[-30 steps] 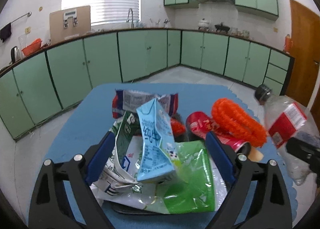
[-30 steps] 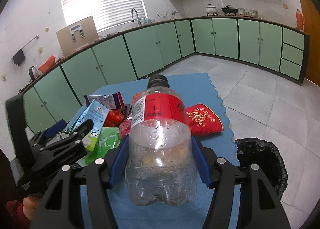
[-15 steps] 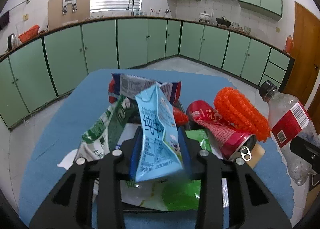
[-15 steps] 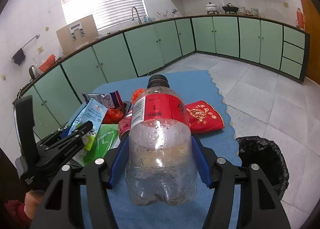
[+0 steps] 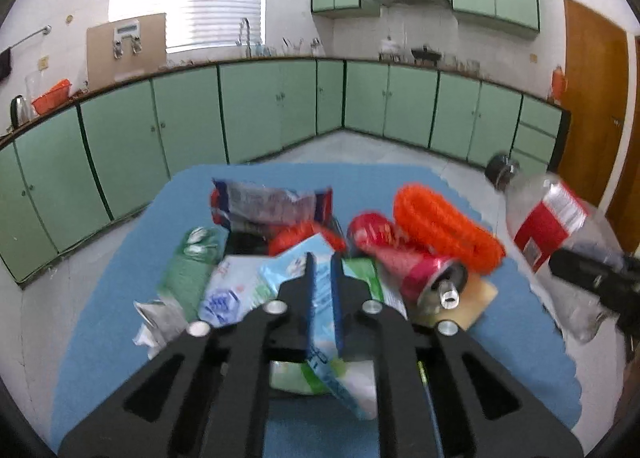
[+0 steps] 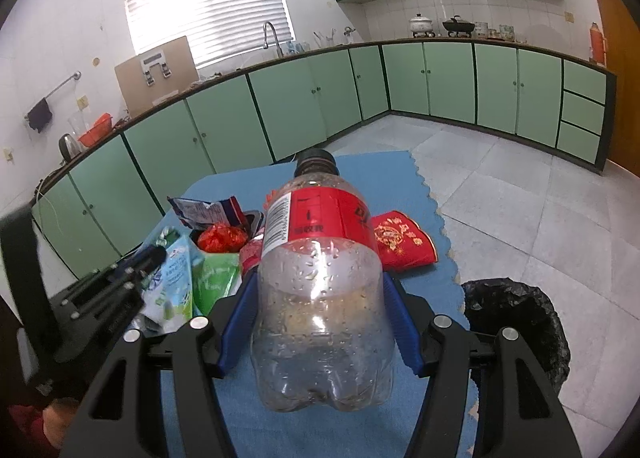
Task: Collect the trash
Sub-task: 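Grasp the blue milk carton with the left gripper while the right holds the bottle raised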
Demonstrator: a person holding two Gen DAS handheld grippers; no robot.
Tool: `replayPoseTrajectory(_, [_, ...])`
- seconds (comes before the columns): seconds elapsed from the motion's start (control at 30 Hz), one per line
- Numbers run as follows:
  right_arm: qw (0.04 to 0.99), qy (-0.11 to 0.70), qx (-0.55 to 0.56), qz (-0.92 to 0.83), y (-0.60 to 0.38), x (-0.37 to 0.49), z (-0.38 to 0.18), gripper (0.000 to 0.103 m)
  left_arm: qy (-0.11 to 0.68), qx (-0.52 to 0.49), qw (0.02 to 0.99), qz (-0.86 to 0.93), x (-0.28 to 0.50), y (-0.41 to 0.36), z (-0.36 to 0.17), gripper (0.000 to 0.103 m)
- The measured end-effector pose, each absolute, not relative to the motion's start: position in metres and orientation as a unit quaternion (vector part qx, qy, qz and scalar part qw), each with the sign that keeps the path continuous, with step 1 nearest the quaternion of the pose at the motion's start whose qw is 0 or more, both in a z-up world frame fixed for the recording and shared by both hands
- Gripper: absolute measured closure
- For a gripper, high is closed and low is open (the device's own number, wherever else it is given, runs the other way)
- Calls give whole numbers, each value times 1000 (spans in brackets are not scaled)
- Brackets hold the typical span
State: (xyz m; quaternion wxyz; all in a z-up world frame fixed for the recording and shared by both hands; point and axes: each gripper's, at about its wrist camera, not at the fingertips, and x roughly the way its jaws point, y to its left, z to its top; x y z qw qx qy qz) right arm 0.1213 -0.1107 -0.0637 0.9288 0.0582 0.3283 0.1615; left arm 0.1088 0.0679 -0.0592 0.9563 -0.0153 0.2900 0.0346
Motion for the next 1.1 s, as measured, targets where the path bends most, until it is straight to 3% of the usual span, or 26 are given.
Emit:
replayPoseTrajectory(0.07, [928, 332, 59, 162, -110, 120, -66, 42, 303, -12, 952, 43, 111, 68, -67, 38])
replayPoseTrajectory(0.13, [927, 334, 58, 163, -109, 120, -67, 42, 306, -1, 950, 57, 111, 68, -72, 28])
replayPoseTrajectory(0.33, [927, 335, 56, 161, -110, 120, -68, 42, 333, -6, 941, 60, 109, 68, -83, 13])
replayPoseTrajectory(0.6, [926, 338, 57, 157, -111, 120, -70, 42, 366, -23, 929, 55, 110, 65, -101, 13])
replayPoseTrajectory(0.63, [926, 338, 57, 157, -111, 120, -70, 42, 362, -25, 930, 55, 109, 66, -100, 21])
replayPoseTrajectory(0.67, [926, 338, 57, 156, -111, 120, -70, 42, 359, -29, 931, 53, 107, 67, -100, 35])
replayPoseTrajectory(0.73, [927, 338, 57, 156, -110, 120, -69, 42, 359, -43, 931, 46, 106, 70, -98, 46])
replayPoseTrajectory(1.1, [929, 329, 59, 158, -113, 114, -66, 42, 306, -75, 949, 16, 77, 82, -65, 54])
